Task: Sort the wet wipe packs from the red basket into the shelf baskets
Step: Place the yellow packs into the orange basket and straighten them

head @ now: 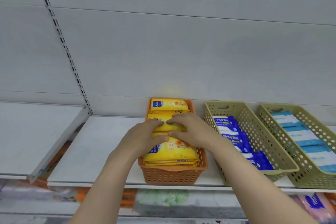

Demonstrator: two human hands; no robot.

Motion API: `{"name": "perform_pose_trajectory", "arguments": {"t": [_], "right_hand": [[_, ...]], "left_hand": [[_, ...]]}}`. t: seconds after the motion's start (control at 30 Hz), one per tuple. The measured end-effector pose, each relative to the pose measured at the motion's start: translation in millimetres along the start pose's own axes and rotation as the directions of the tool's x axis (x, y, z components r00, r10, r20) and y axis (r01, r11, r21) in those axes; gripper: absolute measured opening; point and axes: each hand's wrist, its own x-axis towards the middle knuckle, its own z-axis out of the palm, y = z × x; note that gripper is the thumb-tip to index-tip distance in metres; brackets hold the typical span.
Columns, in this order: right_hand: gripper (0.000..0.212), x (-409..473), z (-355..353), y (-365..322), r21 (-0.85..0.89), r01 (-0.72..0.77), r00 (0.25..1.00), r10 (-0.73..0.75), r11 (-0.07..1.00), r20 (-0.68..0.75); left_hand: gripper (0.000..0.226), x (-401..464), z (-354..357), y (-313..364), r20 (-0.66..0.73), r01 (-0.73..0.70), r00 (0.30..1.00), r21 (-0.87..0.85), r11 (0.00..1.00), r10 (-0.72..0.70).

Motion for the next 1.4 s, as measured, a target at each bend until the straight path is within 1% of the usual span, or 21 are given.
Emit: {"name": "perform_pose_trajectory", "arguments": {"t": [0.07, 0.13, 0.23, 0.33, 0.4, 0.47, 0.5, 0.57, 0.63, 0.73, 0.83, 0.97, 1.07, 1.13, 1.23, 1.3, 1.33, 1.4], "right_hand": [[0.043, 1, 1, 4, 0.028, 0.011, 0.999, -0.010, 1.000, -0.035], [0.041, 3, 4, 9, 0.044, 0.007, 0.997, -0.004, 0.999, -0.072], [0.040, 5, 5, 12, 0.028, -0.006, 0.997, 0.008, 1.000, -0.073], [0.038, 7, -2, 15, 0.065, -0.036, 0.994, 0.042, 0.997, -0.104], [0.039, 12, -8, 21, 0.114, -0.078, 0.976, 0.099, 0.990, -0.193], [0.042, 23, -11, 28, 0.116, -0.107, 0.957, 0.134, 0.987, -0.258], [0.043, 29, -12, 31, 0.108, -0.115, 0.955, 0.139, 0.988, -0.261], [0.046, 39, -12, 31, 0.079, -0.134, 0.965, 0.148, 0.988, -0.217], [0.049, 45, -10, 30, 0.054, -0.159, 0.975, 0.165, 0.986, -0.151], [0.049, 46, -5, 32, 0.014, -0.168, 0.983, 0.169, 0.986, -0.073], [0.048, 38, 0, 35, 0.008, -0.176, 0.982, 0.176, 0.984, -0.065], [0.052, 32, 3, 31, 0.025, -0.169, 0.984, 0.170, 0.985, -0.047], [0.054, 34, -2, 30, 0.030, -0.172, 0.985, 0.173, 0.985, -0.025], [0.054, 30, -5, 29, 0.037, -0.156, 0.987, 0.158, 0.987, -0.042], [0.051, 15, -6, 21, 0.125, -0.100, 0.987, 0.115, 0.987, -0.116], [0.048, 5, -5, 15, 0.147, -0.076, 0.988, 0.094, 0.986, -0.125], [0.048, 1, -3, 13, 0.134, -0.068, 0.990, 0.084, 0.989, -0.115], [0.048, -5, 0, 11, 0.111, -0.065, 0.993, 0.075, 0.992, -0.089]], "left_hand": [[0.065, 0, 1, 0, -0.006, 0.014, 1.000, -0.017, 1.000, -0.014], [0.065, 1, 2, 1, -0.006, 0.017, 1.000, 0.003, 1.000, -0.017], [0.066, 4, 0, 2, 0.002, -0.006, 1.000, 0.027, 1.000, 0.006], [0.061, 5, -5, -1, 0.027, 0.002, 1.000, -0.051, 0.999, -0.001], [0.060, 11, -10, -2, -0.013, -0.013, 1.000, -0.085, 0.996, 0.012], [0.065, 27, -13, -3, -0.058, -0.041, 0.997, -0.008, 0.999, 0.040], [0.067, 37, -14, -2, -0.066, -0.045, 0.997, 0.026, 0.999, 0.047], [0.067, 54, -15, 0, -0.057, -0.039, 0.997, 0.084, 0.996, 0.044], [0.066, 66, -11, 2, -0.020, -0.025, 0.999, 0.147, 0.989, 0.028], [0.066, 72, -2, -1, 0.034, -0.026, 0.999, 0.171, 0.985, 0.020], [0.063, 74, 1, -10, 0.054, -0.053, 0.998, 0.163, 0.985, 0.045], [0.062, 78, -2, -15, 0.056, -0.070, 0.997, 0.168, 0.983, 0.061], [0.062, 77, -4, -15, 0.058, -0.072, 0.996, 0.123, 0.990, 0.065], [0.062, 69, -5, -17, 0.051, -0.077, 0.996, 0.059, 0.995, 0.074], [0.065, 48, -10, -19, 0.035, -0.094, 0.994, -0.135, 0.986, 0.099], [0.064, 31, -14, -22, 0.025, -0.105, 0.993, -0.234, 0.966, 0.114], [0.063, 23, -17, -24, 0.048, -0.098, 0.992, -0.255, 0.962, 0.114], [0.066, 13, -18, -28, 0.144, -0.061, 0.985, -0.244, 0.968, 0.099]]}}
